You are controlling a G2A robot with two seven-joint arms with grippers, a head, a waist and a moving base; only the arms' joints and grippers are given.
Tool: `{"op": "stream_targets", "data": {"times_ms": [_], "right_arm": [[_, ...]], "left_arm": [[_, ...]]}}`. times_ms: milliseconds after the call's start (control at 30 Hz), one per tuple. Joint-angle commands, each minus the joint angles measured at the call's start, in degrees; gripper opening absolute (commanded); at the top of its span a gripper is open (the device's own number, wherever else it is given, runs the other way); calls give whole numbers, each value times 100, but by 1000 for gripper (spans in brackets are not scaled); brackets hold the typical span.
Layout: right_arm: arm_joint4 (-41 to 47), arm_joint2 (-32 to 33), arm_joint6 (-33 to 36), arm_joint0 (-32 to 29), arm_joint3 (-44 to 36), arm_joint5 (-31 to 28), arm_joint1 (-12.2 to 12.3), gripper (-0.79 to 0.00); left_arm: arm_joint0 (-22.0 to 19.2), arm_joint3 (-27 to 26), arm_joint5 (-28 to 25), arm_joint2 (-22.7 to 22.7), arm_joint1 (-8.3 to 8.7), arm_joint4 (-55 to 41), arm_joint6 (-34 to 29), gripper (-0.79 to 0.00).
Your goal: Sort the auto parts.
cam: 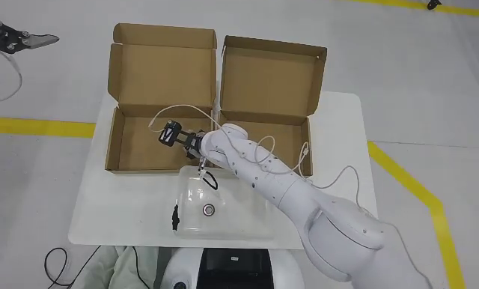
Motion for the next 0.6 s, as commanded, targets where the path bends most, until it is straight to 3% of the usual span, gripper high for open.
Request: {"op": "stream_targets", "data": {"times_ms": [0, 300, 567], "right_arm": [[-15, 7, -28, 14, 47, -19, -38, -474], [-106, 202, -428, 149, -140, -170, -86, -468], [-395, 552, -231, 16, -1179, -296, 179, -446]], "left_arm": [[0, 0, 0, 0, 0, 0, 0, 0], [0, 0, 0, 0, 0, 0, 0, 0], [0, 0, 0, 0, 0, 0, 0, 0]]}}
